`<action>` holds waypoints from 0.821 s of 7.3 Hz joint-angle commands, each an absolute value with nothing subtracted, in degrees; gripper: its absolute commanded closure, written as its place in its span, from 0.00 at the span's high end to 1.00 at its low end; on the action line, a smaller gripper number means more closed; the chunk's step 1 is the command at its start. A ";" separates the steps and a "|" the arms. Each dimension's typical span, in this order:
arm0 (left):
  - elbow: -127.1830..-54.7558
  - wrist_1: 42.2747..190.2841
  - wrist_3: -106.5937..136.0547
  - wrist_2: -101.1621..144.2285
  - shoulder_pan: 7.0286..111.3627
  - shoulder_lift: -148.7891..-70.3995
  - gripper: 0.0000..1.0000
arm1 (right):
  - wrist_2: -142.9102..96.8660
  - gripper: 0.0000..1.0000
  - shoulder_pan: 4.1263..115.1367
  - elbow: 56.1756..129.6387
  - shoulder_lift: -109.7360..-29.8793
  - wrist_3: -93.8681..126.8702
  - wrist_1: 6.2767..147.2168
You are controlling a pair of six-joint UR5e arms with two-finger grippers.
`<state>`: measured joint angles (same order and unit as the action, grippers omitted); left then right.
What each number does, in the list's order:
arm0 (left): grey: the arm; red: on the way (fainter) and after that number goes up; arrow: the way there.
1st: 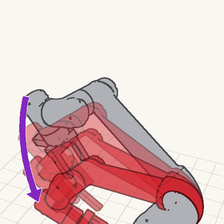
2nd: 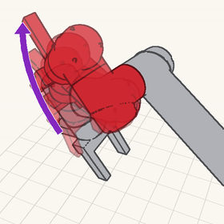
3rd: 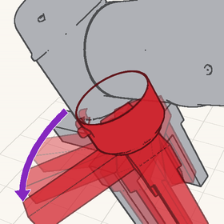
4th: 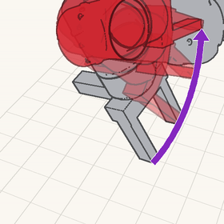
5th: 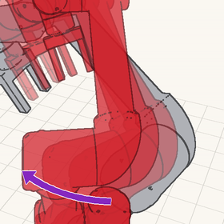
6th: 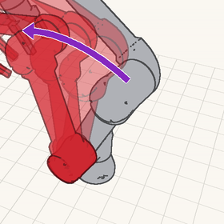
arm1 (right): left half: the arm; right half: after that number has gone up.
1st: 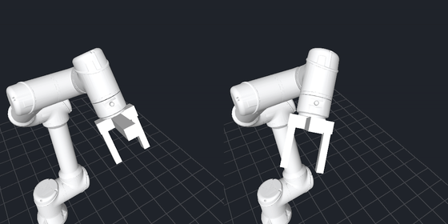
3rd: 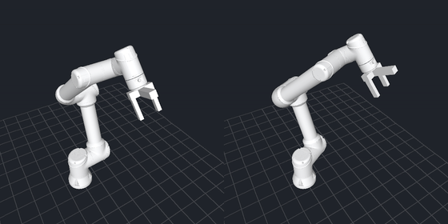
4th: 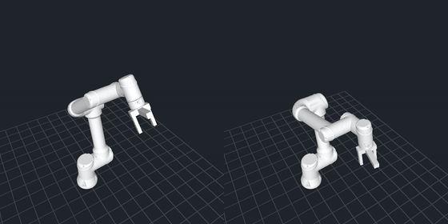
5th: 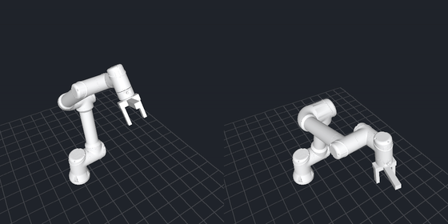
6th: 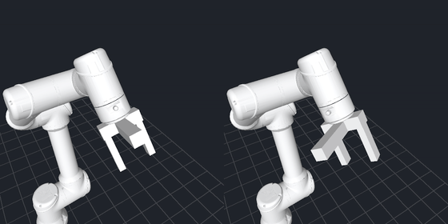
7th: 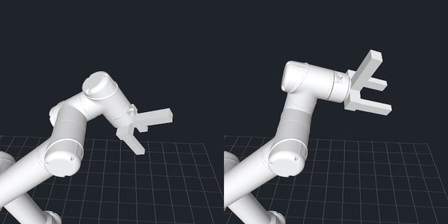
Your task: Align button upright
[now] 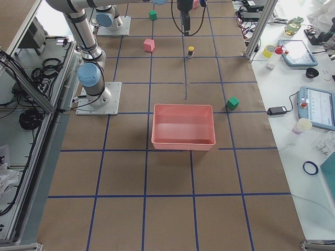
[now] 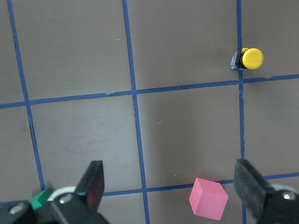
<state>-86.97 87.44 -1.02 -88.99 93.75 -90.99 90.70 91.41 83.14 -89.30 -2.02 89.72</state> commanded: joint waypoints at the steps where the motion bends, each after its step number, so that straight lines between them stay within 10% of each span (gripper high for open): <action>1: -86.92 87.89 -1.23 -89.03 93.52 -90.79 1.00 | 90.62 1.00 91.41 83.14 -89.30 -2.02 89.74; 6: -87.27 88.94 -1.23 -89.03 93.43 -90.09 1.00 | 89.46 1.00 91.84 84.28 -89.04 -2.02 89.74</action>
<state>-87.19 88.60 -1.23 -88.97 93.49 -90.30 88.88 91.77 83.45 -89.23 -2.17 89.71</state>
